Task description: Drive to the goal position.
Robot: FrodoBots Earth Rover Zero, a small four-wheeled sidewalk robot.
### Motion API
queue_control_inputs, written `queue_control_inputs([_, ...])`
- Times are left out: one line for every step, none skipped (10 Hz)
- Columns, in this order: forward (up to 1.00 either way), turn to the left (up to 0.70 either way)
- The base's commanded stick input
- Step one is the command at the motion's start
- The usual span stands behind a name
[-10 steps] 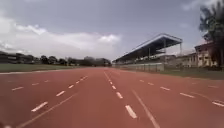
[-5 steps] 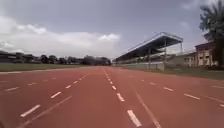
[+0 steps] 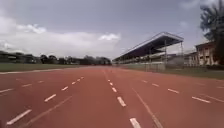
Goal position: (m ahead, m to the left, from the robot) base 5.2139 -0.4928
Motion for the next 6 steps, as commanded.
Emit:
queue_control_inputs([0.45, 0.0])
queue_control_inputs([0.45, 0.0])
queue_control_inputs([0.45, 0.0])
queue_control_inputs([0.45, 0.0])
queue_control_inputs([0.45, 0.0])
queue_control_inputs([0.45, 0.0])
